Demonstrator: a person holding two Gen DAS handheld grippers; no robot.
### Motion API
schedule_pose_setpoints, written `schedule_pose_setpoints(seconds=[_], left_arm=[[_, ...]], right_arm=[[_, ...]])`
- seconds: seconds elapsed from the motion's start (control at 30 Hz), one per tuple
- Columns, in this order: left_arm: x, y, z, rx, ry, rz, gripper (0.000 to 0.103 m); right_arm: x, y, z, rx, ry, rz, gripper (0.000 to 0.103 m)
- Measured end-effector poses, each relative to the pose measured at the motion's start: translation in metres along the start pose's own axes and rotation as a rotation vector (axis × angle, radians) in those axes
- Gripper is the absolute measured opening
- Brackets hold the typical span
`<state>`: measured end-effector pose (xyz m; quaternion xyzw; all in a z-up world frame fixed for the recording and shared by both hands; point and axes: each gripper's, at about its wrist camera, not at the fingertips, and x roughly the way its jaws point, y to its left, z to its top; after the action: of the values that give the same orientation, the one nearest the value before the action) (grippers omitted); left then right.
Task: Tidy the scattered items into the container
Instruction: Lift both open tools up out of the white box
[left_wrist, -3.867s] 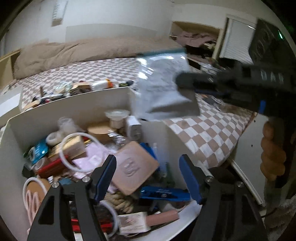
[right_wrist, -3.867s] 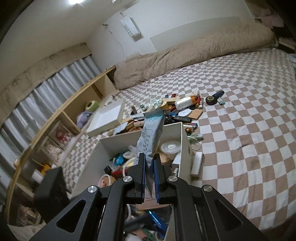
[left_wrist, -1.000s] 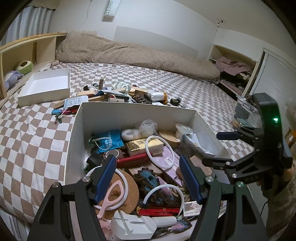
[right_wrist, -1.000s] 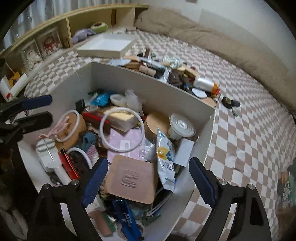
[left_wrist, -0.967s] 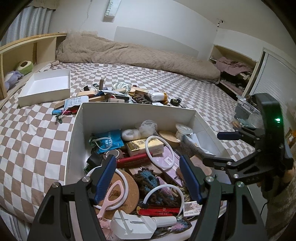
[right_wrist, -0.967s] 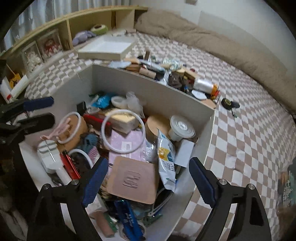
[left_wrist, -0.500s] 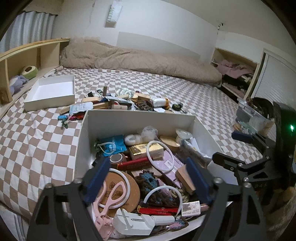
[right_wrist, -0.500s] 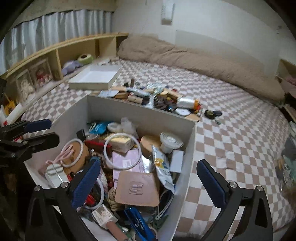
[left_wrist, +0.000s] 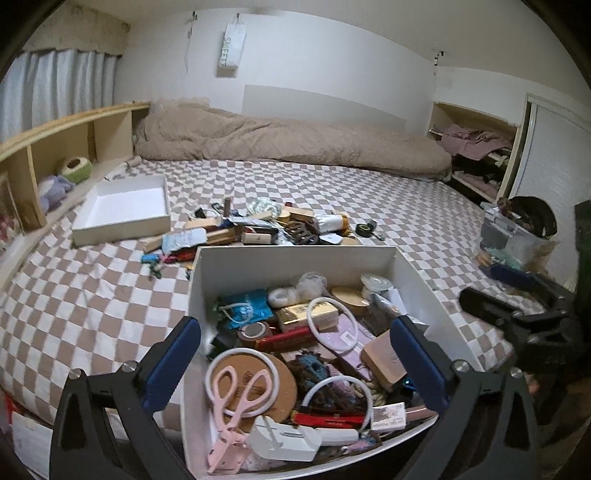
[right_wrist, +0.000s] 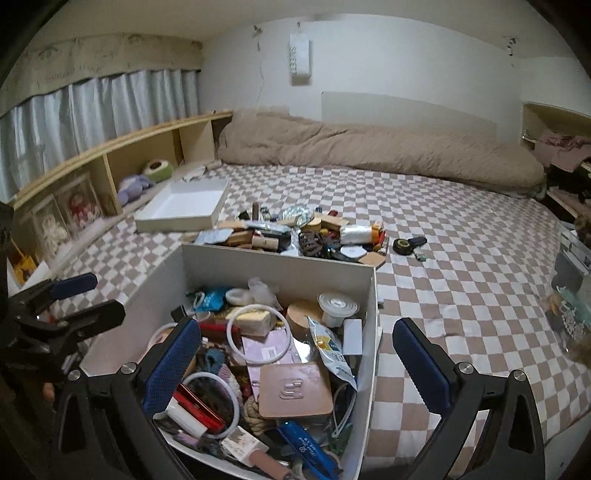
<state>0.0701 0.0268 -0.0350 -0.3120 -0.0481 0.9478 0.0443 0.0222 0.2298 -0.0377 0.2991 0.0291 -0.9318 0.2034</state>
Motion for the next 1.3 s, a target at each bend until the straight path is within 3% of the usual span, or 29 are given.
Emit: schedule_pose_setpoints(seconds=[0.53, 1.3], left_arm=[[-0.022, 0.002, 0.000, 0.024, -0.043, 0.078, 0.103], [-0.034, 0.008, -0.015, 0.005, -0.057, 0.072, 0.103]], right_arm=[[-0.029, -0.003, -0.011, 0.024, -0.107, -0.068, 0.103], [-0.031, -0.003, -0.027, 0.024, -0.105, -0.107, 0.103]])
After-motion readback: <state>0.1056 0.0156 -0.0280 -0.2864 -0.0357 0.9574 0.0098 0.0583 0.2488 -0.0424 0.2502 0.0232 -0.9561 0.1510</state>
